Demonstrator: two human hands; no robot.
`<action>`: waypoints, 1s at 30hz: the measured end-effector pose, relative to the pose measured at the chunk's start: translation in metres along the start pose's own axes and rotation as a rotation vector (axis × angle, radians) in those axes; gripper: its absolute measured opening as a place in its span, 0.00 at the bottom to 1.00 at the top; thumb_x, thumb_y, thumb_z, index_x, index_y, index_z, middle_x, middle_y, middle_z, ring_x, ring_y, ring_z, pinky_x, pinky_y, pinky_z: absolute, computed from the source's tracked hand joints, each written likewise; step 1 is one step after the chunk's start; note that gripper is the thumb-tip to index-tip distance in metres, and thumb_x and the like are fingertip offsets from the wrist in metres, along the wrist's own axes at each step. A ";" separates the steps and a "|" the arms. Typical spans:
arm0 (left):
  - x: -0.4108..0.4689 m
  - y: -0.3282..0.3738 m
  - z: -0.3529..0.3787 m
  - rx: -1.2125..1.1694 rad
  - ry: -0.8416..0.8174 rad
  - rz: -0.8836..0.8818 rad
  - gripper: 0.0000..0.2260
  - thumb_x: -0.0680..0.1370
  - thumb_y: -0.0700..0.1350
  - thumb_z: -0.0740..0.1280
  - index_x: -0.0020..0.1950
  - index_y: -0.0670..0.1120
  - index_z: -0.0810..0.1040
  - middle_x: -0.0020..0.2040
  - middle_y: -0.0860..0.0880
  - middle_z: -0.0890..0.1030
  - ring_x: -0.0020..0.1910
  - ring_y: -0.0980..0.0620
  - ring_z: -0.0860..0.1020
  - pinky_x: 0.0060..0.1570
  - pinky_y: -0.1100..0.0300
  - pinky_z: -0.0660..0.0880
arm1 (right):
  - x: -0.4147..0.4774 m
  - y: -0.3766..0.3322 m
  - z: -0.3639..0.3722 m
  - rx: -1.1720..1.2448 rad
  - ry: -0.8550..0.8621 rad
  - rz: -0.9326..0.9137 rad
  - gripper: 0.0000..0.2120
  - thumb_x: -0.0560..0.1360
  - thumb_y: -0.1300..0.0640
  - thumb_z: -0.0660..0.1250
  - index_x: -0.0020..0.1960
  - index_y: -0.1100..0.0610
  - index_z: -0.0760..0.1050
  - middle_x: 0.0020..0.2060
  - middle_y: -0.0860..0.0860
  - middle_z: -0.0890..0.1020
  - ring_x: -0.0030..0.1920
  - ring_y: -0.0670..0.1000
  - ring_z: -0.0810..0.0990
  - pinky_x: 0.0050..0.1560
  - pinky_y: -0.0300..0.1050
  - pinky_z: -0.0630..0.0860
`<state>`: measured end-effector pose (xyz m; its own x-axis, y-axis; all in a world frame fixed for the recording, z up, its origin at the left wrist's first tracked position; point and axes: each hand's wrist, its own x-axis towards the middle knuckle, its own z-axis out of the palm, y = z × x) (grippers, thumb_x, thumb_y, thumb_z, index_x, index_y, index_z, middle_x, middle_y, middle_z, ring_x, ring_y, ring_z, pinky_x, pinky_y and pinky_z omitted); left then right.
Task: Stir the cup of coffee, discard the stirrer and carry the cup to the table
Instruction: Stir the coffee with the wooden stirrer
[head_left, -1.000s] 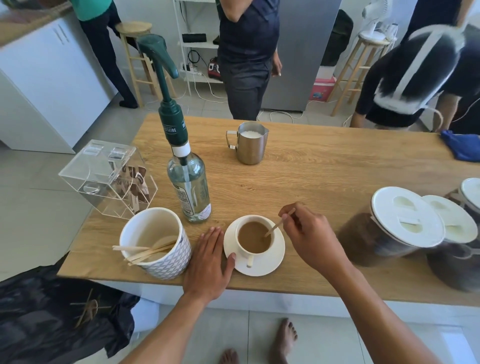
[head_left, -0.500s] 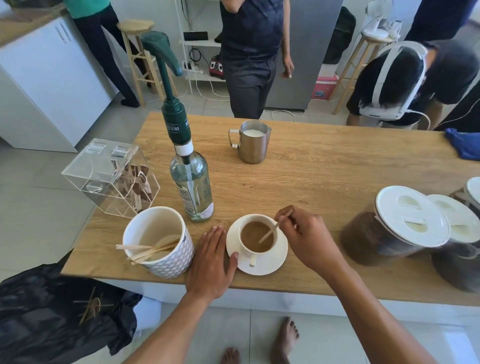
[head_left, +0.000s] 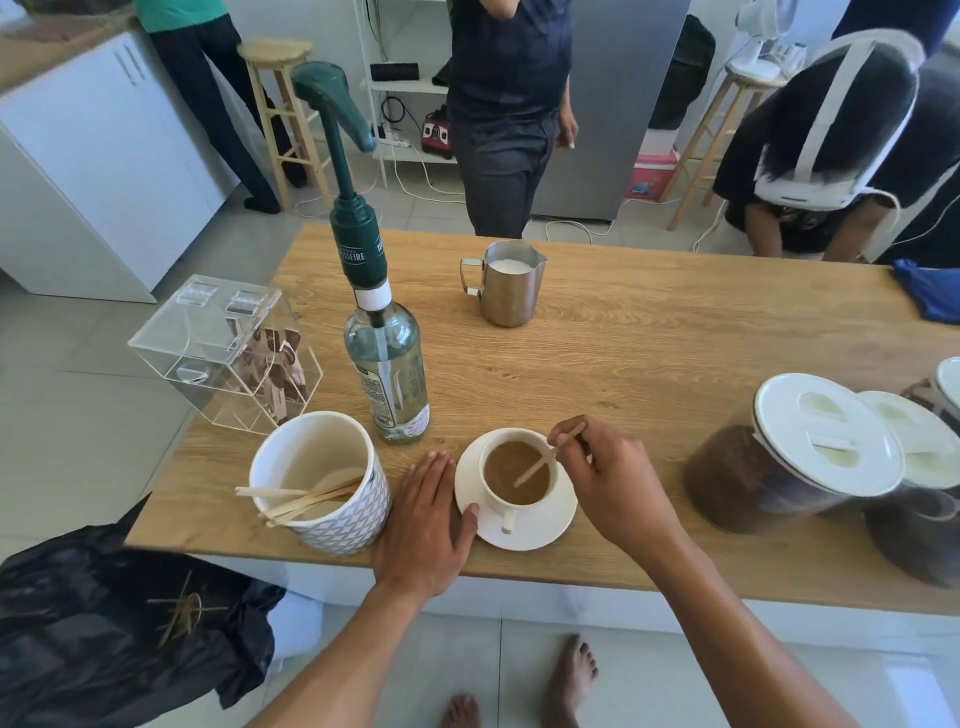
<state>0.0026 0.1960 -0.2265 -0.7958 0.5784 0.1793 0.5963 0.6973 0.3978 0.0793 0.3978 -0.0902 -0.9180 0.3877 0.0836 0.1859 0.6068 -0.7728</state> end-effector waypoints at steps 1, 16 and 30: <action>0.000 0.000 0.000 0.000 0.002 0.000 0.29 0.82 0.58 0.51 0.76 0.41 0.65 0.76 0.45 0.66 0.77 0.50 0.59 0.77 0.55 0.49 | 0.000 0.001 0.000 -0.002 0.024 0.024 0.08 0.80 0.60 0.61 0.45 0.55 0.77 0.38 0.41 0.81 0.33 0.41 0.76 0.31 0.32 0.67; 0.000 0.001 -0.001 0.004 0.000 0.002 0.29 0.82 0.58 0.51 0.77 0.42 0.64 0.77 0.46 0.65 0.78 0.50 0.58 0.77 0.55 0.49 | -0.004 0.005 0.003 0.052 0.066 0.041 0.09 0.80 0.60 0.62 0.43 0.53 0.77 0.38 0.45 0.82 0.30 0.47 0.75 0.30 0.40 0.69; 0.000 -0.001 0.002 -0.008 0.006 0.001 0.28 0.82 0.57 0.52 0.76 0.41 0.66 0.76 0.46 0.67 0.77 0.50 0.58 0.77 0.51 0.53 | -0.003 0.006 0.000 0.035 0.079 0.022 0.08 0.80 0.60 0.63 0.45 0.53 0.79 0.35 0.39 0.80 0.32 0.40 0.77 0.31 0.30 0.67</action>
<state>0.0024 0.1959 -0.2292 -0.7962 0.5761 0.1850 0.5959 0.6935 0.4048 0.0828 0.4001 -0.0954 -0.8830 0.4552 0.1146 0.1925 0.5737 -0.7961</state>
